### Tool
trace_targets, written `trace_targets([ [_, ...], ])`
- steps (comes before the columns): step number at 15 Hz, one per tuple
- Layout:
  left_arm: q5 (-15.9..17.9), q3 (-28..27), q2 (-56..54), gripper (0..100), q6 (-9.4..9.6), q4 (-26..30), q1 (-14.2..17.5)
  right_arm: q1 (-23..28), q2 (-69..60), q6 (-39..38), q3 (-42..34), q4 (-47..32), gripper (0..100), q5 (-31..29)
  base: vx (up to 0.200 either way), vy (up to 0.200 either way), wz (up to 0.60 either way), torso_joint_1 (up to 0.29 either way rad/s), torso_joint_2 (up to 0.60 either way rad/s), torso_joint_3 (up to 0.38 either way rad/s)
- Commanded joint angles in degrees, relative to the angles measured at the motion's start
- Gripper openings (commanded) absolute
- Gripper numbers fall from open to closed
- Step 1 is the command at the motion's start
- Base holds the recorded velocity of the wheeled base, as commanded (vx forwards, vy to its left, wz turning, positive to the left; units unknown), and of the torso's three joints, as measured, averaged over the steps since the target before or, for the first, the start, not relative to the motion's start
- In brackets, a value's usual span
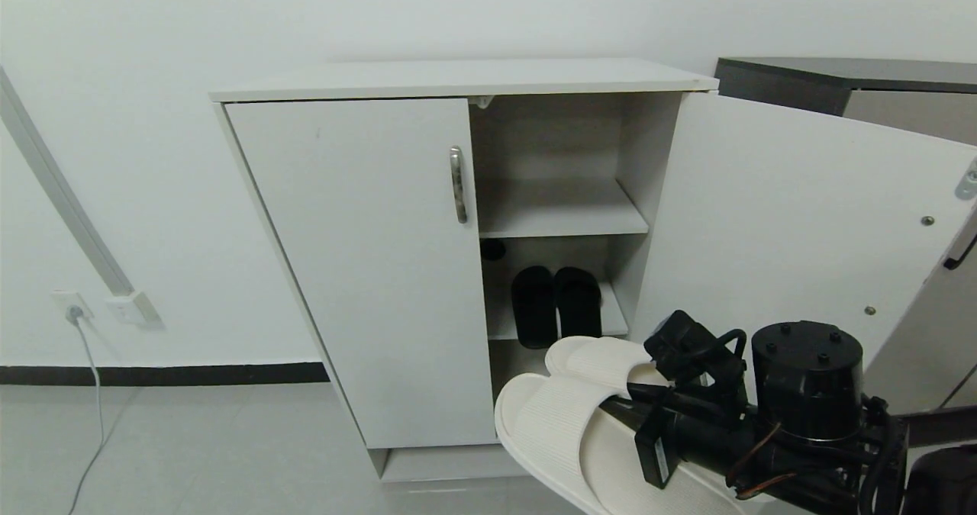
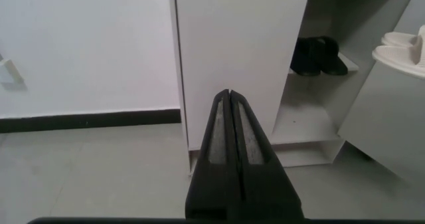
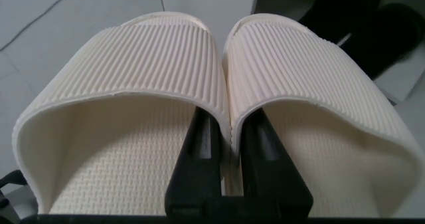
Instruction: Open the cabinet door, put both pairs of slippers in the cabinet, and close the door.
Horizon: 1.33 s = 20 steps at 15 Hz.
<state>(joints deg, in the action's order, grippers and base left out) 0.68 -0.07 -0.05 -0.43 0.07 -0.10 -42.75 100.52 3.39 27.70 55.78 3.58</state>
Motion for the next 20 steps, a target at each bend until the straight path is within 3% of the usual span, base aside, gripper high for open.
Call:
trace_targets([
  [1, 0.02, -0.01, 0.05, 0, -0.01, 0.01, 0.01, -0.14, 0.81, 0.04, -0.01, 0.73, 0, 0.11, 0.0, 0.0, 0.0, 0.0, 0.0, 0.0],
  [6, 0.02, -0.01, 0.05, 0, -0.01, 0.01, 0.01, -1.9, 5.91, 0.48, 0.52, 6.62, 0, -1.83, 0.0, 0.0, 0.0, 0.0, 0.0, 0.0],
  [9, 0.02, -0.01, 0.05, 0, 0.08, 0.01, 0.01, -6.03, 13.21, -6.03, 10.62, 5.92, 0, -17.38, 0.0, 0.0, 0.0, 0.0, 0.0, 0.0],
  [18, 0.02, -0.01, 0.05, 0, 0.16, 0.01, 0.01, -10.16, 15.4, -19.47, 38.22, -29.68, 0, -42.78, 0.0, 0.0, 0.0, 0.0, 0.0, 0.0],
  [20, 0.02, -0.01, 0.05, 0, 0.08, 0.01, 0.01, -10.95, 15.4, -19.47, 42.53, -32.49, 0, -46.56, 0.0, 0.0, 0.0, 0.0, 0.0, 0.0],
])
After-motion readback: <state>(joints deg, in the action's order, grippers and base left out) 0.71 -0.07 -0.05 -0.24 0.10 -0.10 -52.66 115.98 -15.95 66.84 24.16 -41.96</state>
